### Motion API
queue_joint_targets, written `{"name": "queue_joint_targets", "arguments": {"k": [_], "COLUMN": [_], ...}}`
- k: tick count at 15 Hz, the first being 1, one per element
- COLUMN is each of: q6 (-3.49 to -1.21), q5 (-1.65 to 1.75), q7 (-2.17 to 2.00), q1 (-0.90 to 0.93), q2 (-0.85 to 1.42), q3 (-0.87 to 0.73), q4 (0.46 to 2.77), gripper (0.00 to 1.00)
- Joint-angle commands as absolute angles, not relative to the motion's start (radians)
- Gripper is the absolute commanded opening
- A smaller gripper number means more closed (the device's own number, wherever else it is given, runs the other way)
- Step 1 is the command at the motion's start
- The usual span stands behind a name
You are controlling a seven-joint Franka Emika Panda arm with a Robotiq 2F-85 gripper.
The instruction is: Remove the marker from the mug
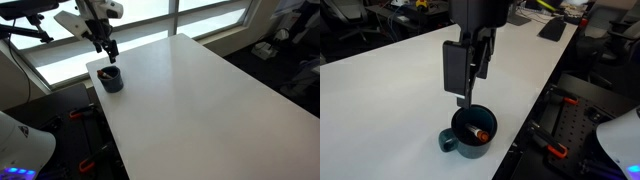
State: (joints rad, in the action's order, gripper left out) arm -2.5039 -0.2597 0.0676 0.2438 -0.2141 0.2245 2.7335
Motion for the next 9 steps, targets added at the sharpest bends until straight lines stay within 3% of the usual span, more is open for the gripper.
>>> {"name": "queue_joint_targets", "arguments": {"k": [1, 9], "q6": [-2.536, -2.709], "q5": [-0.262, -0.482], "q7": [0.064, 0.067], "q1": [0.235, 0.207], "q2": [-0.186, 0.059], "q3": [0.189, 0.139], "q4": [2.733, 2.697], "gripper": [1.00, 1.00]}}
